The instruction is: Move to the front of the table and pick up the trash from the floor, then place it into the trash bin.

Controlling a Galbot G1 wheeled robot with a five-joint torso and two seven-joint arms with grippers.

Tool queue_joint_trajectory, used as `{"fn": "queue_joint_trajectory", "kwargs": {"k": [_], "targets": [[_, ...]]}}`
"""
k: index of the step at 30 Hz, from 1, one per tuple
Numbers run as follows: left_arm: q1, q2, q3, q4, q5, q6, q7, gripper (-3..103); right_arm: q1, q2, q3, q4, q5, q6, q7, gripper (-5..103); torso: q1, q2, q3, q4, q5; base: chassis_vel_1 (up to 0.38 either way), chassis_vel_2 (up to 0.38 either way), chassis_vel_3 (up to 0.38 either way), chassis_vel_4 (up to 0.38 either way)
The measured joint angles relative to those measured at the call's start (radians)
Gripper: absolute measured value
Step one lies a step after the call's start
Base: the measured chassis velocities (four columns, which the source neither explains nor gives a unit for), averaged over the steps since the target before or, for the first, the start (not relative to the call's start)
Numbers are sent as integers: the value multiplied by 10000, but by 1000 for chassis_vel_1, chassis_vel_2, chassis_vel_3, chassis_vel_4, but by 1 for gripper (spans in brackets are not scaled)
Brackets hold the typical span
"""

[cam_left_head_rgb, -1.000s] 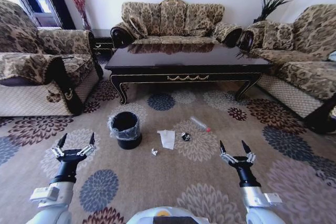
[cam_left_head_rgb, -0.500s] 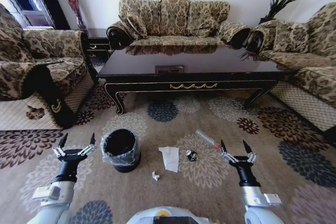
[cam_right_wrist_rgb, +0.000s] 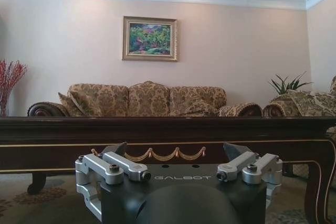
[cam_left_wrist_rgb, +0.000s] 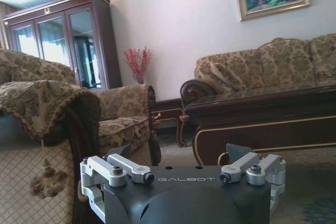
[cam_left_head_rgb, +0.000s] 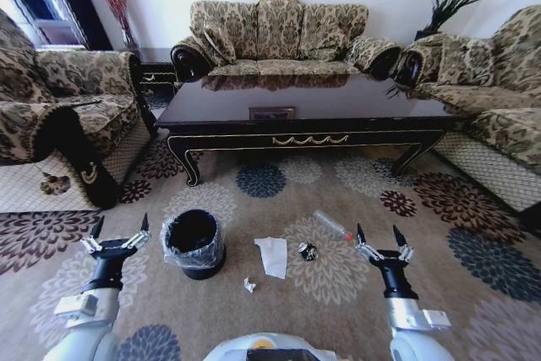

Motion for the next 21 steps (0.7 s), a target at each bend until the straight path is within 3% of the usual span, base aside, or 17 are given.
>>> {"fn": "queue_joint_trajectory", "kwargs": {"k": [9, 13, 16, 20, 21], "targets": [[-38, 127, -20, -117, -279, 223, -297, 100, 108, -32, -78, 239, -13, -199, 122, 100, 0, 0, 0, 1, 2, 0, 0, 0, 0], [-52, 72, 42, -565, -302, 863, -301, 100, 99, -81, -193, 461, -349, -414, 320, 100, 0, 1, 0, 0, 1, 0, 0, 0, 0], [-81, 211, -87, -1000, -783, 1457, -365, 100, 250, -84, -208, 509, -643, -359, 413, 100, 0, 1, 0, 1, 4, 0, 0, 0, 0], [-38, 263, -384, -1269, -1232, 1823, 136, 100, 155, -18, -65, 560, -654, -548, 696, 100, 1, 1, 0, 1, 2, 0, 0, 0, 0], [3, 265, -485, -1452, -1655, 2053, 313, 100, 120, 23, -12, 481, -485, -87, 772, 100, 0, 1, 0, -2, 3, 0, 0, 0, 0]]}}
